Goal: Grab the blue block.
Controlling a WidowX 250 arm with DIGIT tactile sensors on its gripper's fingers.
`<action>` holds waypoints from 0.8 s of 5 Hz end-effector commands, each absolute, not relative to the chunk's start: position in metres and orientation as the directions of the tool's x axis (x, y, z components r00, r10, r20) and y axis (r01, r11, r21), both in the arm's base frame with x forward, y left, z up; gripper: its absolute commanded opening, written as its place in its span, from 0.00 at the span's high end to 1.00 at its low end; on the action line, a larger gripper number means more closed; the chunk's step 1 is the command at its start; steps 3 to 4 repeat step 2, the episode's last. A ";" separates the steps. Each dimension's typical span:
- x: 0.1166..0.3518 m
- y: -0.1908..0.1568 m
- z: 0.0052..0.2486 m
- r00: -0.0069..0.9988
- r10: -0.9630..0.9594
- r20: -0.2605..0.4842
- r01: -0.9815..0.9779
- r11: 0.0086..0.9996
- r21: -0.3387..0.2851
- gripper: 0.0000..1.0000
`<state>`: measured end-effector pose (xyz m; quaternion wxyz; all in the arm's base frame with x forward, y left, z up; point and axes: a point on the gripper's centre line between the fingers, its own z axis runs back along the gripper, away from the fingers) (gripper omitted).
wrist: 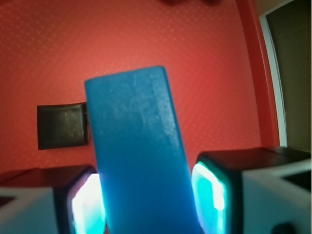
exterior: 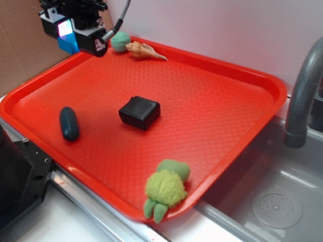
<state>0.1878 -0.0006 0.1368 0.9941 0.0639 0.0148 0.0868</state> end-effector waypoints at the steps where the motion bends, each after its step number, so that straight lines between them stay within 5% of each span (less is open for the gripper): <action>1: 0.198 -0.017 0.151 0.985 0.174 0.015 -0.174 0.978 0.114 1.00; 4: 0.198 -0.017 0.151 0.985 0.172 0.017 -0.173 0.979 0.107 1.00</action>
